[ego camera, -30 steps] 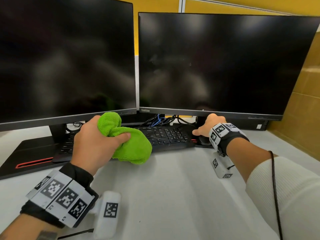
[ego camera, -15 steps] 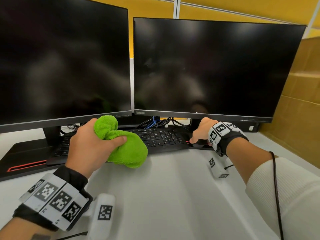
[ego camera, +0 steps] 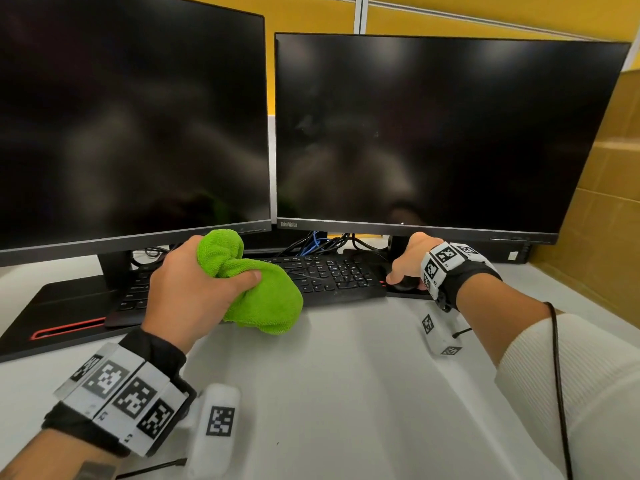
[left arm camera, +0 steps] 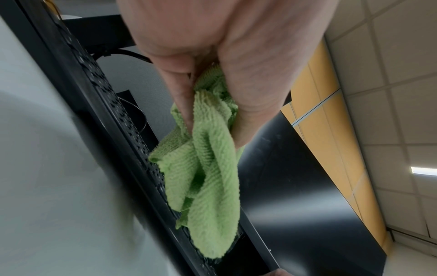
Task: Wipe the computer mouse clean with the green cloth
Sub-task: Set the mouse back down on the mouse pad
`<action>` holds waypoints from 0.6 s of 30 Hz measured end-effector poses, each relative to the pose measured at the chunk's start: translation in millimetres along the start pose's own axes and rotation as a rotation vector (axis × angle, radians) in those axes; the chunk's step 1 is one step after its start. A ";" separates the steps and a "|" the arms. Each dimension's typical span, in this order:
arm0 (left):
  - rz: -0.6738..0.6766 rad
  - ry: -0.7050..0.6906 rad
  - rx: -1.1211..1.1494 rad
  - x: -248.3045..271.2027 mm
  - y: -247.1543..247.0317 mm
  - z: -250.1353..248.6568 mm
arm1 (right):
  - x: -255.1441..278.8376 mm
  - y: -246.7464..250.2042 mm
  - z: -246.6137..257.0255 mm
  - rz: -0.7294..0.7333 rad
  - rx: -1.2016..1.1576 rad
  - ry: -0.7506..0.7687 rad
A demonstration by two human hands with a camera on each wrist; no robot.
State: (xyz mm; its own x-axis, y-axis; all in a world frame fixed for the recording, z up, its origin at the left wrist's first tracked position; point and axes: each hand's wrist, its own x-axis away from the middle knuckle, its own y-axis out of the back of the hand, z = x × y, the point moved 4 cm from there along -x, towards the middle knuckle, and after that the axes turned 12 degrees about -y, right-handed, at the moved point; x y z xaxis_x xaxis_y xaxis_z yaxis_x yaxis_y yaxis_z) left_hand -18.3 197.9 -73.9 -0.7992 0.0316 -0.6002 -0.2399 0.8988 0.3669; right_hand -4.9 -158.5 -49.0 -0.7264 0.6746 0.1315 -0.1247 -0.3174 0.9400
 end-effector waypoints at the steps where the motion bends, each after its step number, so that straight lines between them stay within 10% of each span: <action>1: 0.001 0.001 -0.003 0.4 0.1 -0.7 | -0.6 -0.4 0.1 0.002 -0.002 -0.002; 18: 0.000 0.010 -0.001 2.9 0.6 -6.9 | -3.9 6.7 -1.5 0.030 -0.003 0.023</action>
State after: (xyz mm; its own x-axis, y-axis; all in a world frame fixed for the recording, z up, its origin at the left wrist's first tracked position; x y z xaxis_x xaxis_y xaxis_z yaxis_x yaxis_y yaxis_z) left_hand -24.5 195.4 -70.5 -0.8049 0.0276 -0.5928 -0.2404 0.8982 0.3682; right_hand -3.8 -164.2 -43.6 -0.7454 0.6489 0.1526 -0.1045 -0.3397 0.9347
